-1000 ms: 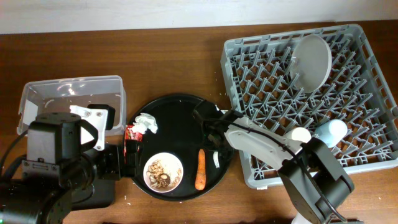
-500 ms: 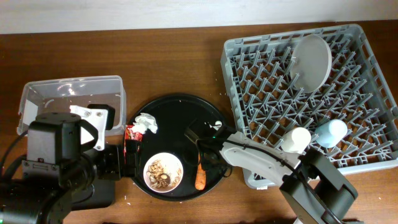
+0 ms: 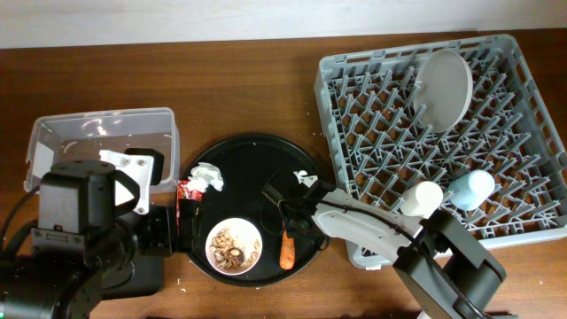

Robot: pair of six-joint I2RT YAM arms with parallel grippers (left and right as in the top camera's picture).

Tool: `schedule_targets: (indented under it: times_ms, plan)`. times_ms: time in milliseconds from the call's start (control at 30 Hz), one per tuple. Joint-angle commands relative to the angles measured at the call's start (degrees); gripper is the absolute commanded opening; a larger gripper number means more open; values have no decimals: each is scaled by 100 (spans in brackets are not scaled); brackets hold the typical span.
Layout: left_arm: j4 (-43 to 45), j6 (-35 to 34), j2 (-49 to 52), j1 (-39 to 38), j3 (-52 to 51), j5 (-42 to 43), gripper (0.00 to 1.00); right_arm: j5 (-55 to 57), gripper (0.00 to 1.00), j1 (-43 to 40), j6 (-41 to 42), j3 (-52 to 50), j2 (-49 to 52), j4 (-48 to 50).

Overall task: Sort waste into correct bins and load items into the dishwasher rack
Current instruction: 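Move the fork into the rack and release it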

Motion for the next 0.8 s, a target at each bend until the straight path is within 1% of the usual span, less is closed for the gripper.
schedule_targets:
  times_ms: [0,100,200,267,367,400,467,533,567,600,633,667,767]
  plan:
    - [9,13,-15,11,26,-63,99,273,17,15,-9,356,-234,-210]
    - [9,13,-15,11,26,-63,99,479,17,15,-249,723,-660,-461]
    - [11,13,-15,11,26,-63,99,754,17,-31,-295,1078,-1119,-772]
    - [9,13,-15,11,26,-63,99,813,17,-328,-463,1329,-1539,-901]
    - [9,13,-15,11,26,-63,99,835,17,-1287,-1064,1502,-1939,-1029]
    - [9,13,-15,11,26,-66,99,833,17,-1816,-1447,1499,-1939,-1032]
    - [9,13,-15,11,26,-63,99,573,17,-2452,-2015,1499,-1733,-1027]
    - [9,13,-15,11,26,-63,99,94,18,-2612,-2430,1497,-1307,-1029]
    - [9,13,-15,11,26,-66,99,-9,24,-2610,-2540,1497,-1080,-1054]
    - [9,13,-15,11,26,-63,99,-33,27,-2610,-2538,1499,-876,-1086]
    - [9,13,-15,11,26,-63,99,-107,39,-2610,-2535,1502,-846,-1073]
    - [9,13,-15,11,26,-63,99,-177,44,-2610,-2538,1530,-927,-1069]
    - [9,13,-15,11,26,-63,99,-249,50,-2610,-2540,1744,-1567,-1141]
